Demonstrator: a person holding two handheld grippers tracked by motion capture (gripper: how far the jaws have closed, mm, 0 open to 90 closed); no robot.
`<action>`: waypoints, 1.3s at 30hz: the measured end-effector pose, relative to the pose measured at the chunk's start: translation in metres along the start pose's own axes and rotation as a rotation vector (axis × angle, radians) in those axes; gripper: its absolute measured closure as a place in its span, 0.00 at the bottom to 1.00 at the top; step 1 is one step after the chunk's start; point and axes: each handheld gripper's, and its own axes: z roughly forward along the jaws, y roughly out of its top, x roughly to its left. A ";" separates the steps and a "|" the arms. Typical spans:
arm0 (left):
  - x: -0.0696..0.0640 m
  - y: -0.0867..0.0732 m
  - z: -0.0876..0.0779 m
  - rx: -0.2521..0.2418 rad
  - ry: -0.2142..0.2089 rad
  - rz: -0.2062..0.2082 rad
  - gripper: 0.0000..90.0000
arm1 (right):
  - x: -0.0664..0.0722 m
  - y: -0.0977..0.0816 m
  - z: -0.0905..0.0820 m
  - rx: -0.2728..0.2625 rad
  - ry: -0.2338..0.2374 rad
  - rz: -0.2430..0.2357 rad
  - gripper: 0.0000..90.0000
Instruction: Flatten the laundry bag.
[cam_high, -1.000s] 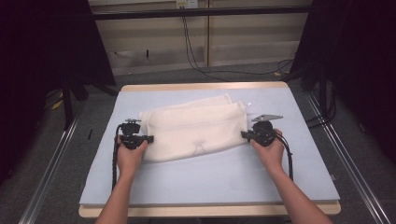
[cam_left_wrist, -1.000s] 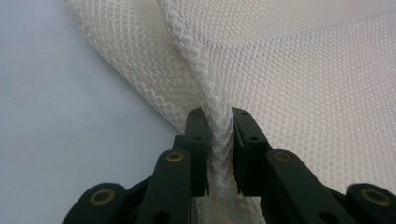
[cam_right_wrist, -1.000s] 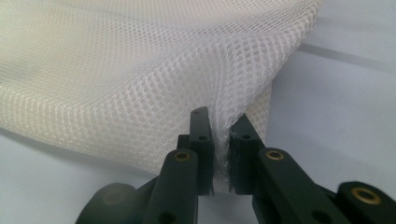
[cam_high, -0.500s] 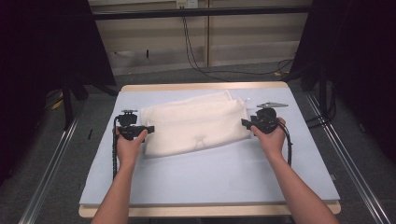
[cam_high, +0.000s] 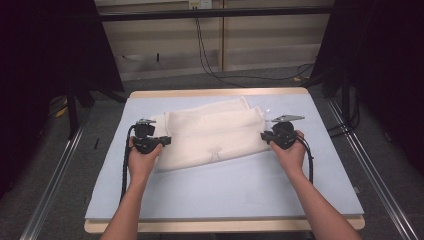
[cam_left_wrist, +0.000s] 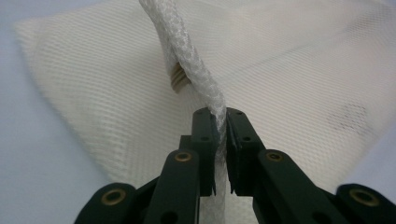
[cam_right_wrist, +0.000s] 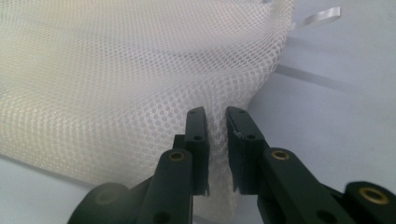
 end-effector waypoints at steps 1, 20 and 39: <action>0.000 0.000 0.000 0.000 0.000 0.000 0.93 | 0.000 0.000 0.000 0.000 0.000 0.000 0.88; -0.037 -0.062 -0.024 0.047 -0.128 0.055 0.95 | 0.003 -0.008 -0.001 0.005 -0.027 0.013 0.87; -0.048 -0.075 -0.023 0.151 -0.146 0.122 0.95 | -0.005 0.019 0.004 -0.049 0.035 0.085 0.54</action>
